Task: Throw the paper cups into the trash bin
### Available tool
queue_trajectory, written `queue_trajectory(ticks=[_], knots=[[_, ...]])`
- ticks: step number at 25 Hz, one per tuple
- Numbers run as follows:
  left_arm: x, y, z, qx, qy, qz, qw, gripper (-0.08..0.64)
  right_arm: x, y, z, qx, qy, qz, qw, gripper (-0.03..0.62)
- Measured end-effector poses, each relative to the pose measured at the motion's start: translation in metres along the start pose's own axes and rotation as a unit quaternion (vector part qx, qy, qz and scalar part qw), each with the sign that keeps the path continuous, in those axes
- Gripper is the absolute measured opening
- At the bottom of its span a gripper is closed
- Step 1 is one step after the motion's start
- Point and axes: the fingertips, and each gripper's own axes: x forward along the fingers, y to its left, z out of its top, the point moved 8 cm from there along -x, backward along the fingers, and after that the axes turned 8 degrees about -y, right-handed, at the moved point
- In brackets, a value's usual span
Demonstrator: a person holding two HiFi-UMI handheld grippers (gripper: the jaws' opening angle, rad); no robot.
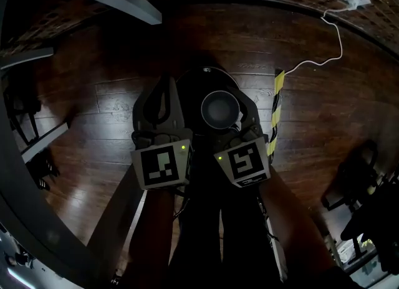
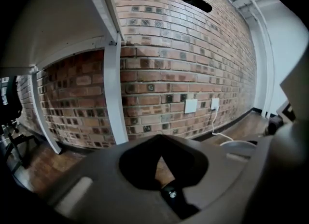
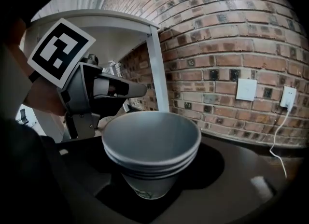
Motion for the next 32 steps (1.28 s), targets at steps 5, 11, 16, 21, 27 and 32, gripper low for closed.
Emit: queue_trajectory(ticks=[5, 11, 16, 21, 27, 32], knots=[[-0.005, 0.005, -0.017, -0.003, 0.027, 0.009, 0.9996, 0.005, 0.008, 0.002, -0.020, 0.010, 0.010, -0.001, 1.000, 0.354], [-0.005, 0.007, -0.020, -0.009, 0.017, 0.009, 0.9998, 0.005, 0.013, 0.001, -0.031, 0.040, 0.021, -0.003, 0.999, 0.356], [-0.008, 0.004, -0.031, 0.004, 0.015, -0.011, 0.9998, 0.005, 0.018, 0.001, -0.041, 0.050, 0.031, -0.006, 0.998, 0.357], [-0.013, 0.002, -0.044, 0.002, 0.025, -0.016, 0.9996, 0.005, 0.021, 0.000, -0.047, 0.054, 0.033, -0.012, 0.998, 0.357], [-0.013, 0.003, -0.053, 0.006, 0.035, -0.015, 0.9992, 0.005, 0.027, 0.001, -0.054, 0.063, 0.044, 0.003, 0.997, 0.395], [-0.014, 0.004, -0.054, 0.005, 0.038, -0.012, 0.9992, 0.005, 0.031, 0.002, -0.059, 0.068, 0.055, 0.006, 0.996, 0.400]])
